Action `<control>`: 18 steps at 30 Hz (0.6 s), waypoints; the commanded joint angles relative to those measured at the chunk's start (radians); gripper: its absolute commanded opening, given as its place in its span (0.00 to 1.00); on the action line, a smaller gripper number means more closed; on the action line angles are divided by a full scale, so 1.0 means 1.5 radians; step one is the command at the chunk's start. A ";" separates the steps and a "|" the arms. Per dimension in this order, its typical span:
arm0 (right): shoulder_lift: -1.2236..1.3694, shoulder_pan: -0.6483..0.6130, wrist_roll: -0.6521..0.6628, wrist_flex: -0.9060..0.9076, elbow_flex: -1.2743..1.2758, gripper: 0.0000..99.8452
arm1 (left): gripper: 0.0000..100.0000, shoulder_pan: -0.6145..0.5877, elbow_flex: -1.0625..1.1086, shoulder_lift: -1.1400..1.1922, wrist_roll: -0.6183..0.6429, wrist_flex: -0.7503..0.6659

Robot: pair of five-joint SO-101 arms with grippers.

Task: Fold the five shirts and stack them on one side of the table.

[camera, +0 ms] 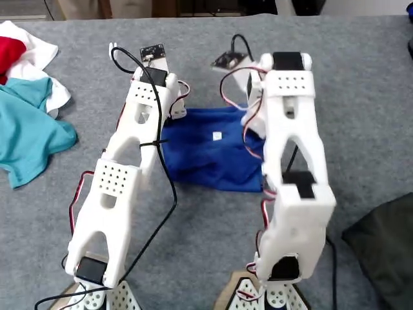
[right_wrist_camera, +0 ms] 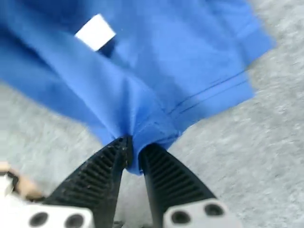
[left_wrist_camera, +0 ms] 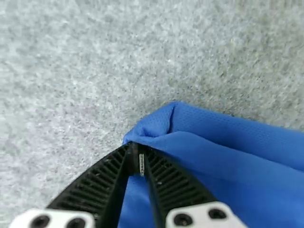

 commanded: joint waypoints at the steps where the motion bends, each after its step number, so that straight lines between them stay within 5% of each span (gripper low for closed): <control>1: -0.125 -0.006 0.035 -0.005 0.124 0.01 | 0.02 -0.013 -0.020 -0.009 -0.005 -0.006; 11: -0.280 0.041 0.132 -0.098 0.427 0.01 | 0.02 -0.013 -0.023 0.008 -0.005 -0.004; 18: -0.353 0.095 0.171 -0.131 0.458 0.15 | 0.02 -0.012 -0.028 0.025 -0.005 -0.004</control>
